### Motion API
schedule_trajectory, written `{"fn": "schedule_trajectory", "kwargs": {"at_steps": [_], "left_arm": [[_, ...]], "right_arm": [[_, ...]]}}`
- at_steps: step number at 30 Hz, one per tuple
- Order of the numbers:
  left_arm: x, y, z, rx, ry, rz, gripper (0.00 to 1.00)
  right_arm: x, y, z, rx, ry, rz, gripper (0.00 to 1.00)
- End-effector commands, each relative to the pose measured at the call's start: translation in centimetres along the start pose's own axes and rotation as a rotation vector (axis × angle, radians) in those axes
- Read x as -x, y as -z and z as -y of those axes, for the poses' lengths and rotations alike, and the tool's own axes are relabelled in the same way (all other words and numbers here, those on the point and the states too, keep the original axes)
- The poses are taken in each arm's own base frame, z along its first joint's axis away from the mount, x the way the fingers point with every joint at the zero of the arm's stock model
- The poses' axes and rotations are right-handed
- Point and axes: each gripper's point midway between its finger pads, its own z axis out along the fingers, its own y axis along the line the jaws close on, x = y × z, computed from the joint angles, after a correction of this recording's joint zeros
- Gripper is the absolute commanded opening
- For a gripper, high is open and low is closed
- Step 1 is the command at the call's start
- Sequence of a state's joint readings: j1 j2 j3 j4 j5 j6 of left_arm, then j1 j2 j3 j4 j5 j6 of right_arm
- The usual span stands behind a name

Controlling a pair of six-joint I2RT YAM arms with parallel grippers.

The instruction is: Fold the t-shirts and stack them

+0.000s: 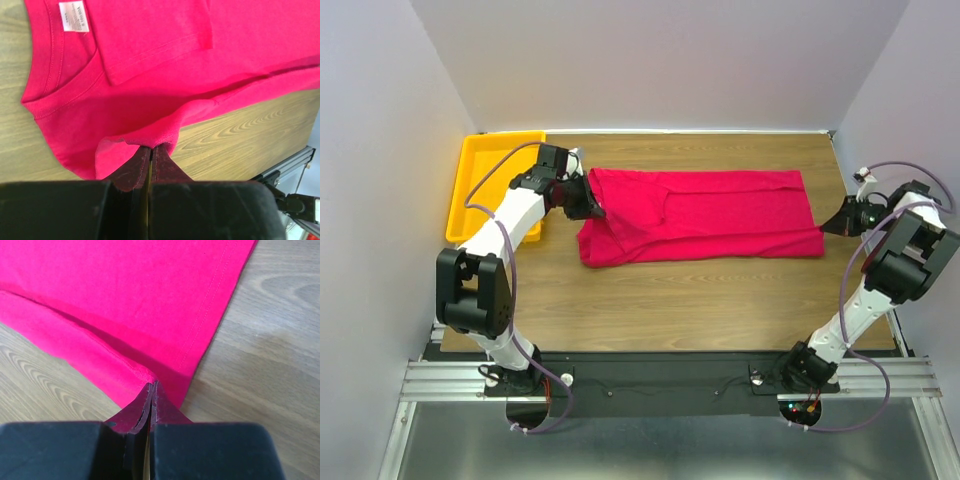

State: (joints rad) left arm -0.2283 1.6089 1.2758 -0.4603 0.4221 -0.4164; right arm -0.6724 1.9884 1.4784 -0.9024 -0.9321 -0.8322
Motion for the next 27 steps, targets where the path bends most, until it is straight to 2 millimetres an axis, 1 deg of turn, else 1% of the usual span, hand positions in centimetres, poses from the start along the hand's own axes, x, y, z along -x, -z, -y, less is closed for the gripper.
{"fn": "schedule_trajectory", "kwargs": {"at_steps": [1, 7, 13, 22, 27], "left_arm": [[1.6, 0.9, 1.6, -0.042, -0.086, 0.035, 0.0], [1.8, 0.6, 2.1, -0.071, -0.108, 0.024, 0.0], [3.0, 0.6, 2.6, -0.076, -0.135, 0.046, 0.0], [4.4, 0.7, 3.1, -0.078, -0.145, 0.078, 0.0], [4.8, 0.0, 3.0, -0.073, -0.141, 0.072, 0.0]], "right_arm": [[1.9, -0.4, 0.5, -0.008, 0.041, 0.037, 0.01], [2.4, -1.5, 0.8, -0.012, 0.035, 0.035, 0.01], [3.3, -1.5, 1.4, -0.04, 0.029, 0.046, 0.01], [3.6, -1.8, 2.1, -0.063, 0.017, 0.046, 0.01], [3.7, -2.5, 2.1, -0.064, 0.019, 0.039, 0.01]]}}
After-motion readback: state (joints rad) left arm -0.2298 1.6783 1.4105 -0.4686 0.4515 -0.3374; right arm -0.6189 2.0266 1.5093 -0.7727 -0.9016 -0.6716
